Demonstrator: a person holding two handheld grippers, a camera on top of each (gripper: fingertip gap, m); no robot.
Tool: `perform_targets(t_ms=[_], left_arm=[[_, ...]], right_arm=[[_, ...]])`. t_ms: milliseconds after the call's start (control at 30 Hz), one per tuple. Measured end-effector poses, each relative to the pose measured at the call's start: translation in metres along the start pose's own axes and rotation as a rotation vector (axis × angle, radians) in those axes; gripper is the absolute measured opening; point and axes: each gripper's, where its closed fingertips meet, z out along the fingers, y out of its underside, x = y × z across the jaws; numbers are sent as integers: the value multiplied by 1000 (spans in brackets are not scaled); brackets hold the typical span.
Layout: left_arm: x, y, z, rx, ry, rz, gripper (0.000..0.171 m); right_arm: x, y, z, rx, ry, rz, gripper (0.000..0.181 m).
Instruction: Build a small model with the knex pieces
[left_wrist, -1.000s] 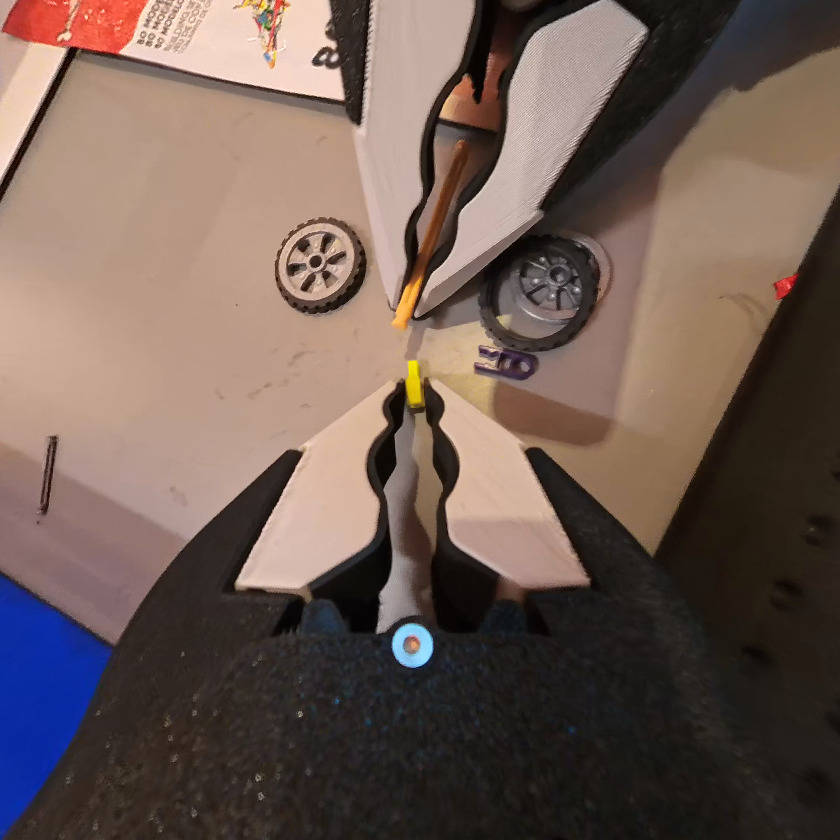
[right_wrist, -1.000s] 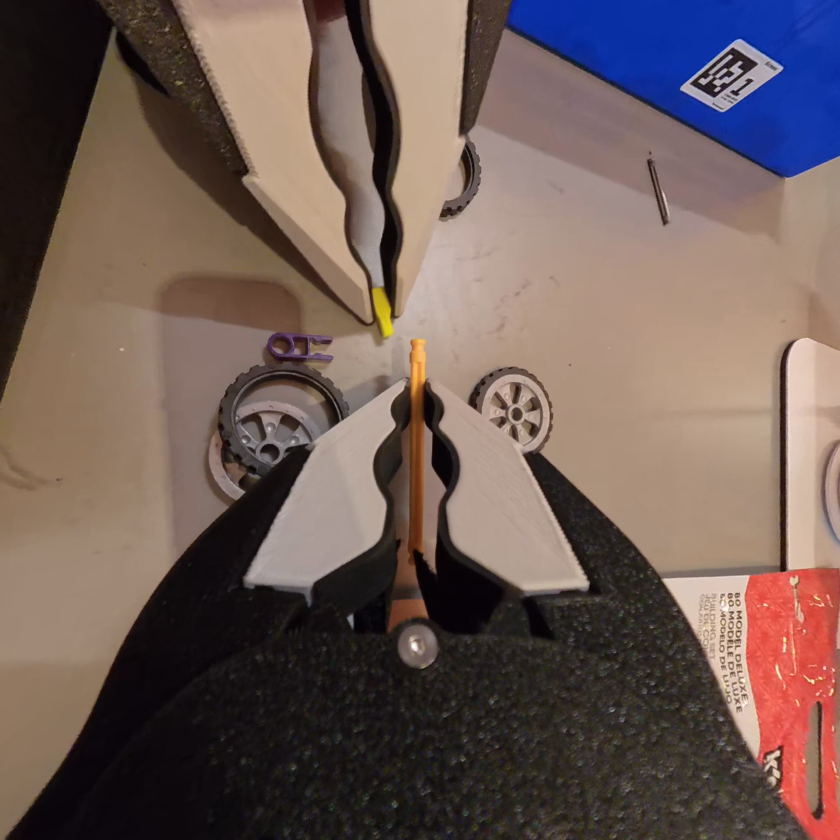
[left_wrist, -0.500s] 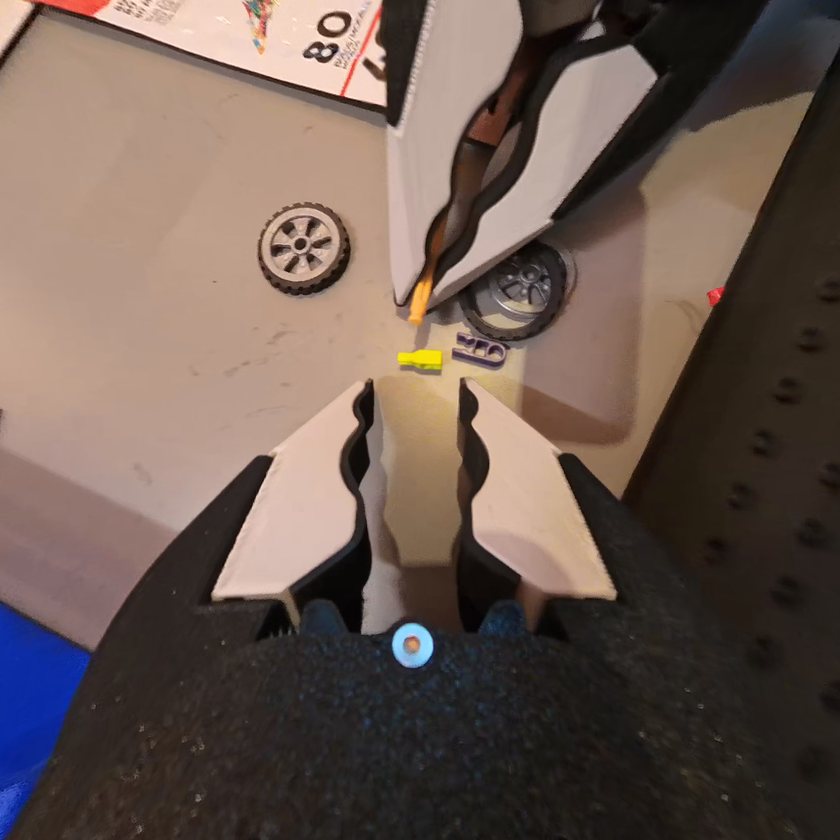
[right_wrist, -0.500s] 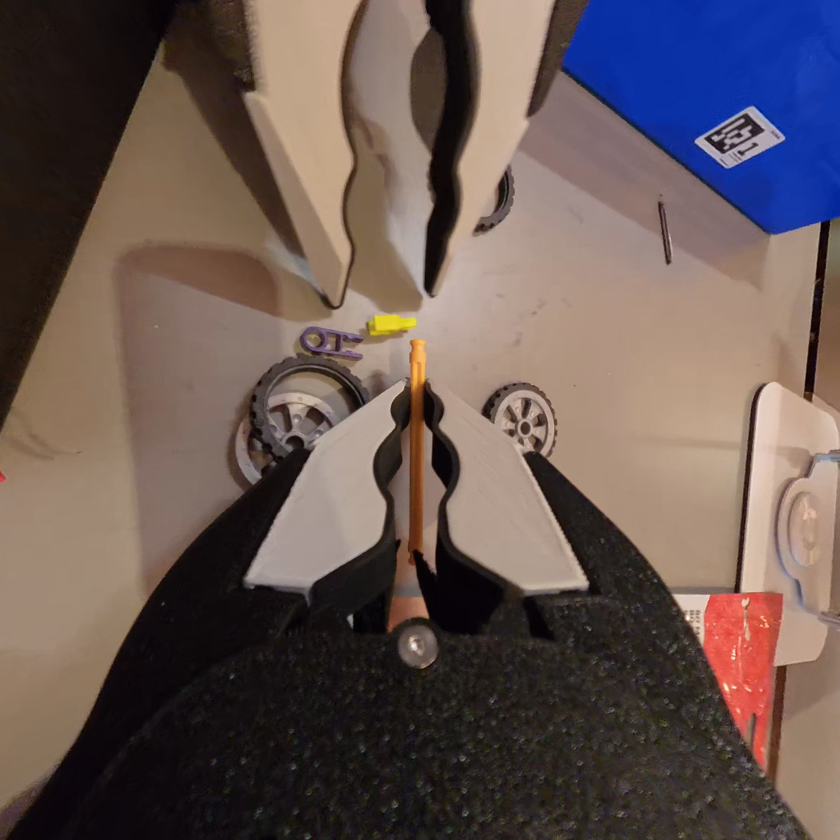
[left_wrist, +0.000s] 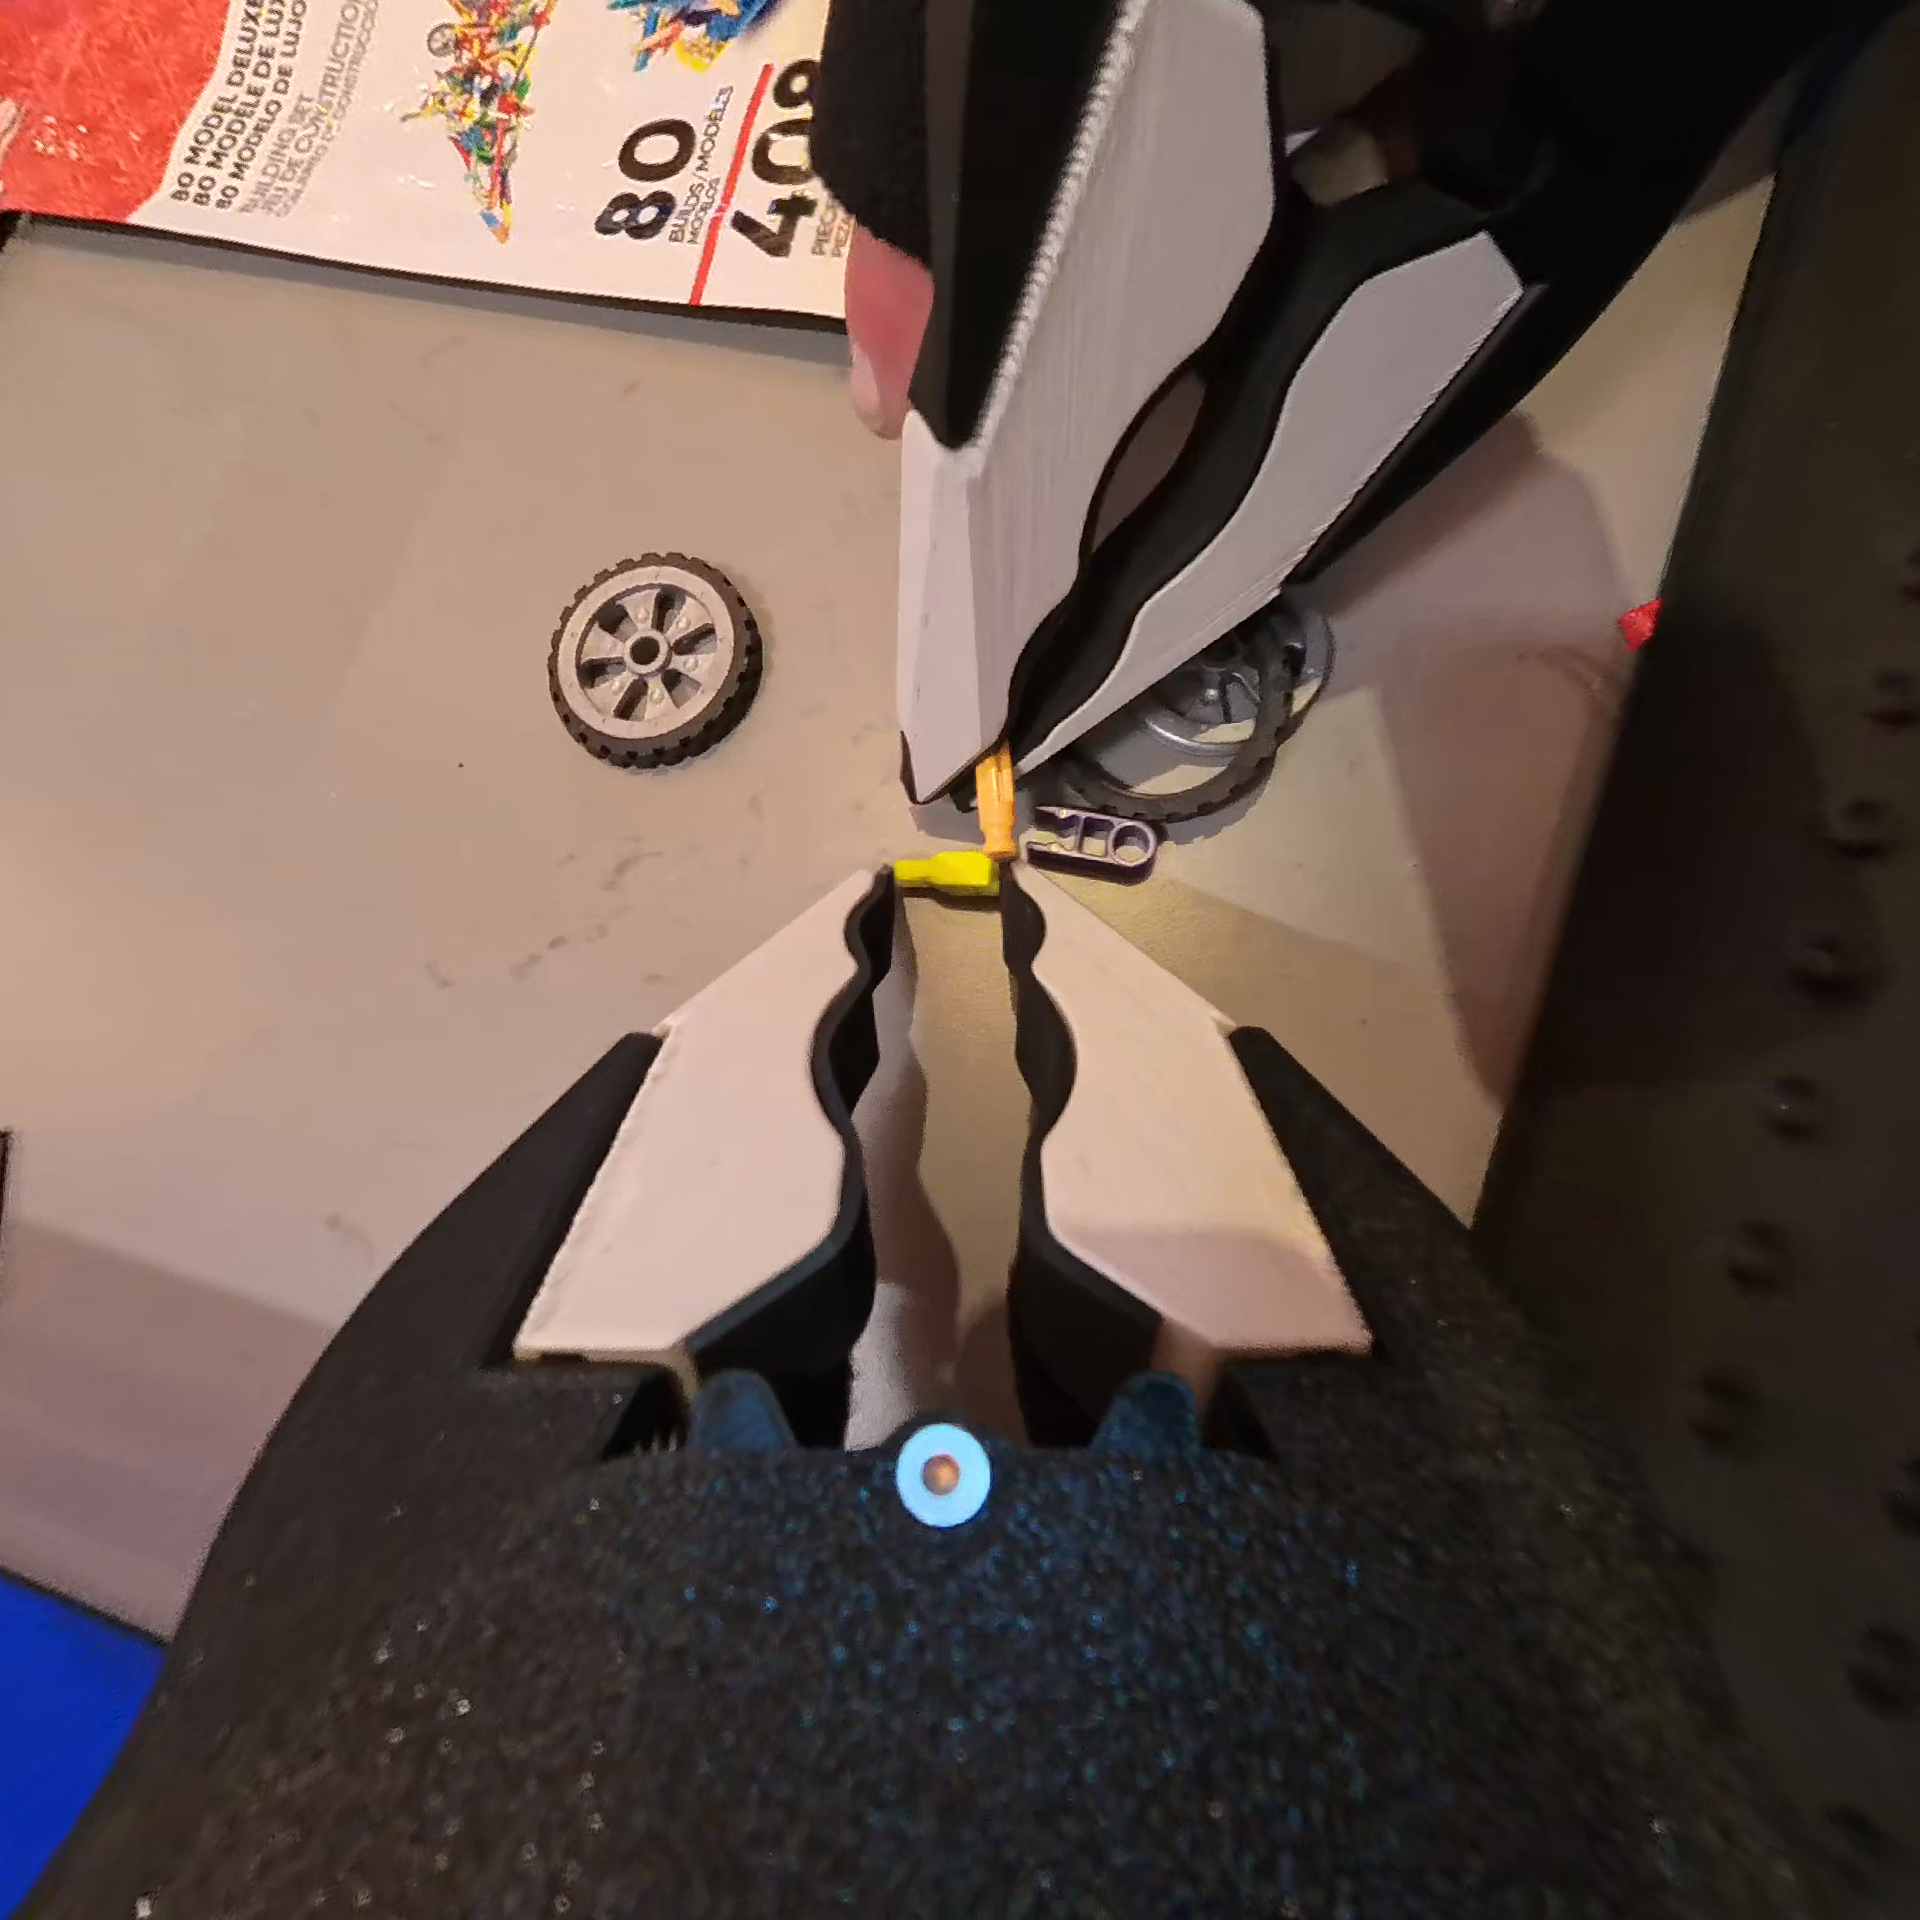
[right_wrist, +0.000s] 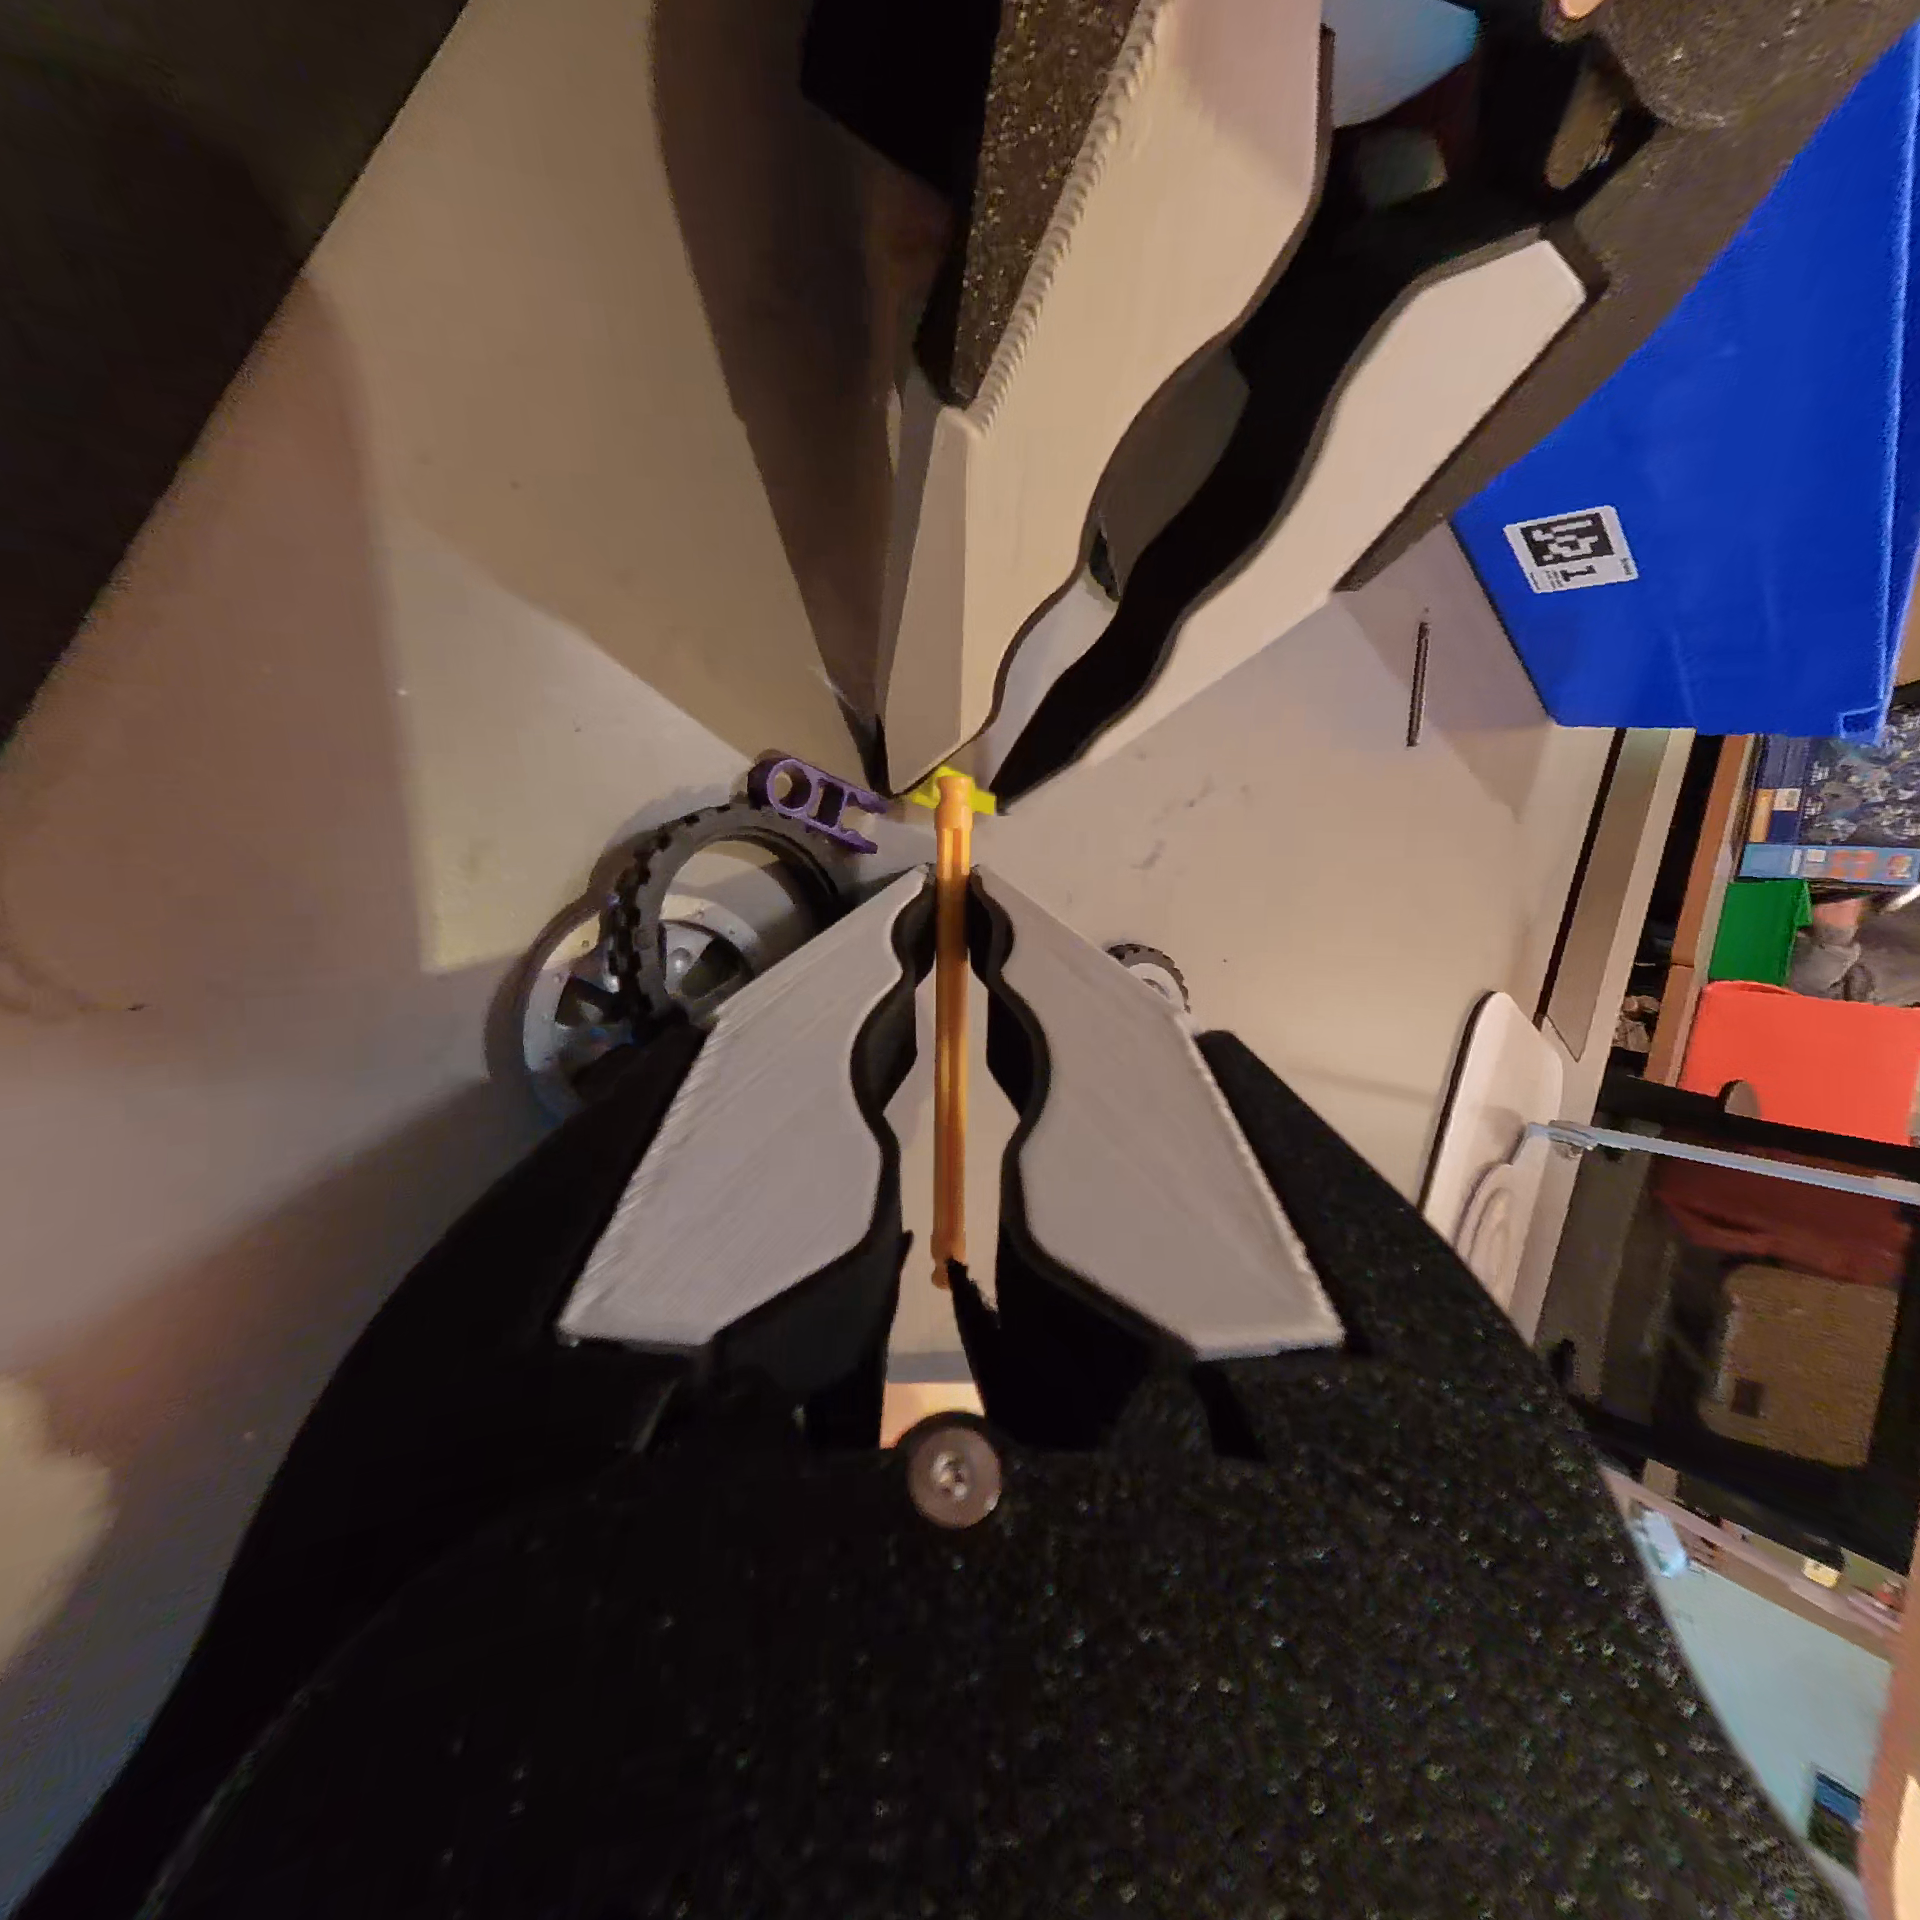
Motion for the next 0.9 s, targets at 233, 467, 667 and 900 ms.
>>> perform_targets(t_ms=[233,467,667,900], left_arm=[[-10,1,0,0,-36,-22,20],[-14,2,0,5,-42,-48,23],[-17,2,1,3,-49,-58,25],[-23,4,0,-10,-62,-81,21]], right_arm=[[2,1,-1,8,-31,94,9],[1,3,-1,56,-87,215,11],[15,15,2,69,-67,319,16],[21,14,12,91,-94,376,13]])
